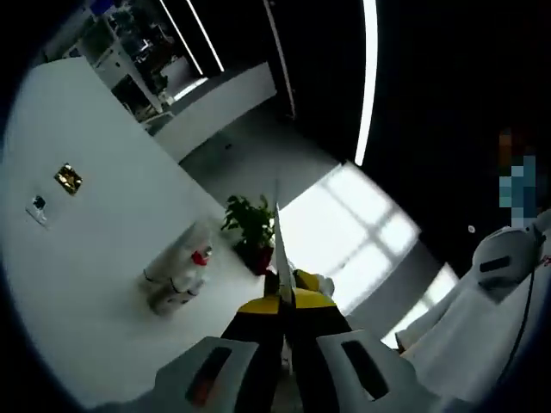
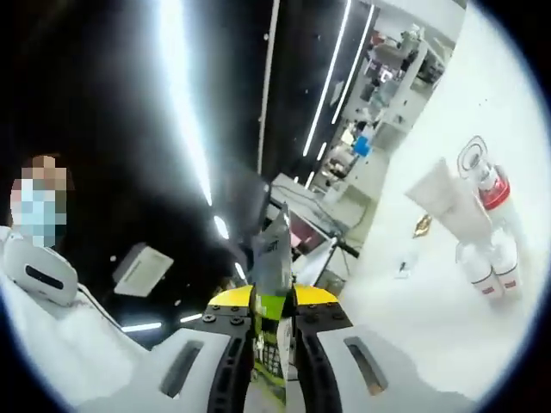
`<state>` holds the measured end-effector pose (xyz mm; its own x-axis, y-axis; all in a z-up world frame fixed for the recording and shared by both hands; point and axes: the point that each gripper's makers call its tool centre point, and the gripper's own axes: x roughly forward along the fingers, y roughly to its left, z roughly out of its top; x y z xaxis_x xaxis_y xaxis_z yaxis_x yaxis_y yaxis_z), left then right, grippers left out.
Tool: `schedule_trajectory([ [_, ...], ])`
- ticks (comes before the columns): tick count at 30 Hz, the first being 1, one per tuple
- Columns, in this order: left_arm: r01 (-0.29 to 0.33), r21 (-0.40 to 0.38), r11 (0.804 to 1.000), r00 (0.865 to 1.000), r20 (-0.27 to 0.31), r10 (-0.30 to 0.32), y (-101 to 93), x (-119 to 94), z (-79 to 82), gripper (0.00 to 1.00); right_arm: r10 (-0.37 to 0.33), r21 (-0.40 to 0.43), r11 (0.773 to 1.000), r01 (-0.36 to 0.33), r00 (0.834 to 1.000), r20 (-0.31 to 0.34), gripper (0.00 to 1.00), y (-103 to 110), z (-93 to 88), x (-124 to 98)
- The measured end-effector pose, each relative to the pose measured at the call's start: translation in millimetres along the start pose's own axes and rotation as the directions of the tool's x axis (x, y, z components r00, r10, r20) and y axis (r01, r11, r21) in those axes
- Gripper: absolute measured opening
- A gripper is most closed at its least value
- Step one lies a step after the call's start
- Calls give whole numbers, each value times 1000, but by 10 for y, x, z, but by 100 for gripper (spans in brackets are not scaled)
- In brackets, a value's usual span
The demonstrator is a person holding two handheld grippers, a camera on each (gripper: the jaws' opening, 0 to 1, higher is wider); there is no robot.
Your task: Arrange the skincare products in the storage area until every visible bottle or jar stands upright without overlapping.
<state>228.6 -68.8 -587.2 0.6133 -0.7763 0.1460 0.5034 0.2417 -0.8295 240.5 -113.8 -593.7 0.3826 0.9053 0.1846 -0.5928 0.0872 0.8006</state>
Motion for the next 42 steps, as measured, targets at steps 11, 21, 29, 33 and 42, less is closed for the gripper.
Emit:
schedule_trajectory([
  [11, -114, 31, 993, 993, 1, 114, 150, 17, -28, 2, -16, 125, 992, 11, 999, 42, 2, -46, -15, 16],
  [21, -165, 166, 972, 959, -203, 198, 283, -16, -428, 17, -61, 239, 970, 46, 996, 57, 1, -204, -79, 12],
  [29, -273, 103, 956, 943, -169, 288, 506, -78, -439, 2, -200, 219, 955, 198, 980, -13, 1, -512, -251, 4],
  [33, -345, 113, 932, 910, -203, 361, 682, -126, -516, 0, -272, 132, 951, 281, 959, -82, 2, -636, -368, 9],
  [42, -350, 29, 936, 914, -207, 348, 822, -104, -482, 0, -312, -132, 946, 296, 942, -126, 10, -762, -370, 19],
])
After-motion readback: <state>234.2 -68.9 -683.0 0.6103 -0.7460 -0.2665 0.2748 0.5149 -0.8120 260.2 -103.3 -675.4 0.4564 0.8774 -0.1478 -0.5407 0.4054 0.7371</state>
